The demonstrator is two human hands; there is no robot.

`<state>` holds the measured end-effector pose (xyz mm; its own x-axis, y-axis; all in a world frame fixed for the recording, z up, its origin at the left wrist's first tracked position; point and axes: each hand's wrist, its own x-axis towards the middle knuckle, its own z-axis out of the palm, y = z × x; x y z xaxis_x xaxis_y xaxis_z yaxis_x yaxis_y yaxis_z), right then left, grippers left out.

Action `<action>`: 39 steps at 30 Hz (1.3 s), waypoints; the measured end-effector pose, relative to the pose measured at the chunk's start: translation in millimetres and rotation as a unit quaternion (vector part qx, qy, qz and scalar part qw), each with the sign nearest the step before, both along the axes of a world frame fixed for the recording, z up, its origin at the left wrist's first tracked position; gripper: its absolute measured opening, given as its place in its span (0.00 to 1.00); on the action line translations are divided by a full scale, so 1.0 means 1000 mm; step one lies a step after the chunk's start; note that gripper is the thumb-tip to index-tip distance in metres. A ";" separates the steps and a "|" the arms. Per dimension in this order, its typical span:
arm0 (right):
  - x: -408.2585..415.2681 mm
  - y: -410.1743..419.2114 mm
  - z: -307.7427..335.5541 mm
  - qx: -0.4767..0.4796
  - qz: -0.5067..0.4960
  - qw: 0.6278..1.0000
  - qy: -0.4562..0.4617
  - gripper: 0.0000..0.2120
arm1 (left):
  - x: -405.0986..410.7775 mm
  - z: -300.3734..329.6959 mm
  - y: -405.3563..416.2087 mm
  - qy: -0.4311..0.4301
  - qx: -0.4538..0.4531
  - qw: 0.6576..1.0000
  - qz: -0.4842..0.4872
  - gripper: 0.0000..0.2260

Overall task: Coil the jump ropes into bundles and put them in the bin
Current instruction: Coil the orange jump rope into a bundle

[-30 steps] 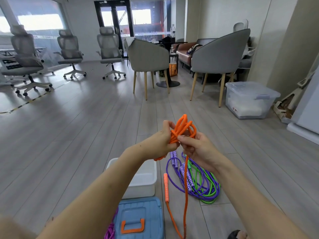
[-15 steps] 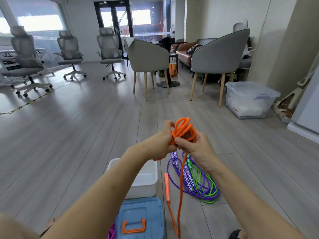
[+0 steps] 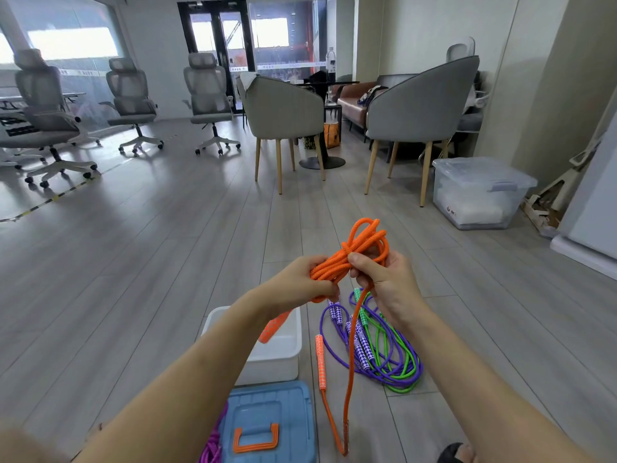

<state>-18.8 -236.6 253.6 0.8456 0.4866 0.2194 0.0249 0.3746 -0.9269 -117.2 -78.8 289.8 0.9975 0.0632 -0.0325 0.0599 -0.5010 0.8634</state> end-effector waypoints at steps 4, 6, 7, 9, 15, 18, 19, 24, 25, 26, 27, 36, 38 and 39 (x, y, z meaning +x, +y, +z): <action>0.001 0.000 -0.001 0.011 -0.002 1.000 0.004 0.09 | -0.003 -0.001 -0.005 0.008 -0.098 0.995 -0.009 0.14; 0.001 0.000 -0.001 0.016 0.002 1.000 0.006 0.09 | -0.004 0.000 -0.002 0.013 -0.102 0.995 -0.011 0.17; 0.001 0.000 -0.001 0.018 0.001 1.000 0.009 0.09 | -0.004 0.001 -0.001 0.012 -0.097 0.995 -0.014 0.18; 0.001 -0.001 0.000 0.022 -0.003 1.000 0.015 0.11 | -0.005 0.002 0.001 0.002 -0.090 0.996 -0.017 0.19; 0.000 0.001 0.004 0.048 -0.017 0.998 0.039 0.05 | 0.004 0.003 -0.009 -0.065 -0.023 0.997 0.039 0.12; -0.002 0.002 0.005 0.057 -0.014 0.997 0.050 0.03 | 0.009 -0.003 -0.013 -0.115 0.022 0.991 0.065 0.10; -0.002 0.001 0.006 0.055 -0.007 0.997 0.052 0.03 | 0.010 -0.006 -0.013 -0.131 0.033 0.988 0.073 0.09; -0.001 0.000 0.001 0.013 0.026 0.999 0.040 0.12 | 0.013 -0.011 -0.006 -0.148 0.093 0.980 0.095 0.12; 0.000 -0.001 -0.001 -0.002 0.026 0.999 0.035 0.13 | 0.013 -0.011 -0.005 -0.136 0.102 0.981 0.094 0.14; 0.000 0.000 -0.003 -0.015 0.027 0.999 0.031 0.13 | 0.013 -0.010 -0.005 -0.127 0.112 0.981 0.093 0.15; 0.000 -0.001 -0.005 -0.022 0.028 0.999 0.029 0.14 | 0.013 -0.010 -0.004 -0.120 0.122 0.981 0.090 0.16; -0.002 -0.001 -0.007 -0.073 -0.003 0.997 -0.026 0.12 | 0.007 0.002 0.004 -0.007 0.226 0.974 -0.024 0.17; -0.001 -0.003 -0.007 -0.064 0.024 0.997 -0.019 0.11 | 0.007 0.005 0.007 0.025 0.216 0.975 -0.039 0.19; -0.002 -0.004 -0.007 -0.061 0.038 0.997 -0.014 0.09 | 0.007 0.006 0.009 0.045 0.206 0.977 -0.044 0.20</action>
<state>-20.8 -240.4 246.4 0.8000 0.5732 0.1772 0.0275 0.2600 -0.9652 -110.5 -69.6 295.8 0.9940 0.0037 -0.1096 0.0670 -0.8116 0.5804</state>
